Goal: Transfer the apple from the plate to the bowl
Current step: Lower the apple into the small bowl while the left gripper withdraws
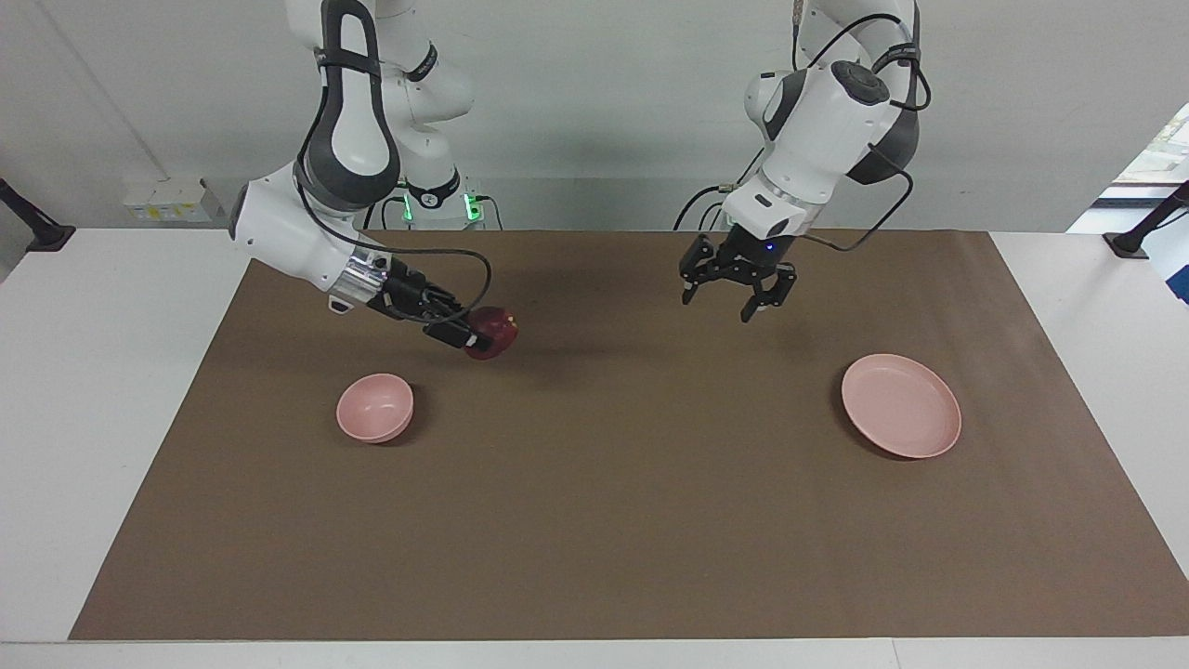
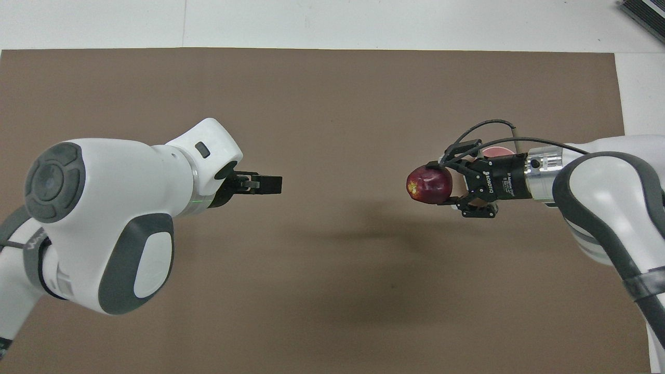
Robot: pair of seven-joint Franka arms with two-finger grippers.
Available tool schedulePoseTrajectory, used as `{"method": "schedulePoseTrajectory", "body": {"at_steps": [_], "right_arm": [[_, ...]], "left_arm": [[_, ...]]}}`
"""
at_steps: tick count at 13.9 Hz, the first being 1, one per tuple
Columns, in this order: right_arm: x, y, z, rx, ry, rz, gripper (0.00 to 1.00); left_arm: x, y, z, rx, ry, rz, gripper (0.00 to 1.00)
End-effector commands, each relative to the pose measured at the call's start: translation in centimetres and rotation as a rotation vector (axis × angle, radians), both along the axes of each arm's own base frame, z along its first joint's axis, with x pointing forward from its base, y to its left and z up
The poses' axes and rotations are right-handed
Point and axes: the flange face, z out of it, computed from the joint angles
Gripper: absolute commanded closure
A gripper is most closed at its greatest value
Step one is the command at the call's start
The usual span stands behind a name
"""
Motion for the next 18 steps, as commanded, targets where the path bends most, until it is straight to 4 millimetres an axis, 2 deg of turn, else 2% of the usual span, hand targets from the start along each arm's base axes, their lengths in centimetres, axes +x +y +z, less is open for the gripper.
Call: {"method": "schedulePoseTrajectory", "body": {"at_steps": [1,5,7,8,10,12,14,16,18], "right_arm": [[2.2,-2.6,0.4,-0.122,-0.080,0.105,1.00],[3.4,-5.9,0.0,-0.359,-0.221,0.325,1.00],[3.9,-6.3,-0.5,-0.490,-0.264,0.436,1.00],[4.1,-6.6,-0.5,-0.547,-0.281,0.465,1.00],[4.6,-7.4,-1.9,-0.612,-0.299,0.551,1.00],[5.0,-7.9,-3.0,-0.619,-0.309,0.563,1.00],[4.5,-7.4,-3.4,-0.609,-0.291,0.579,1.00],[4.4,-8.5,-3.5,-0.615,-0.293,0.585,1.00],[4.8,-8.5,-4.3,-0.619,-0.286,0.576,1.00]], "left_arm": [[1.2,3.6,2.8,0.126,0.013,-0.003,0.00],[2.0,7.7,8.4,0.286,0.025,-0.031,0.00],[1.9,10.3,11.6,0.291,0.049,-0.050,0.00],[1.7,10.9,12.3,0.292,0.057,-0.048,0.00],[1.8,11.1,12.4,0.287,0.051,-0.042,0.00],[1.9,11.3,12.4,0.286,0.047,-0.038,0.00],[2.1,12.3,12.3,0.287,0.051,-0.022,0.00],[2.1,12.6,12.3,0.288,0.053,-0.013,0.00],[2.6,14.5,12.3,0.285,0.059,0.027,0.00]]}}
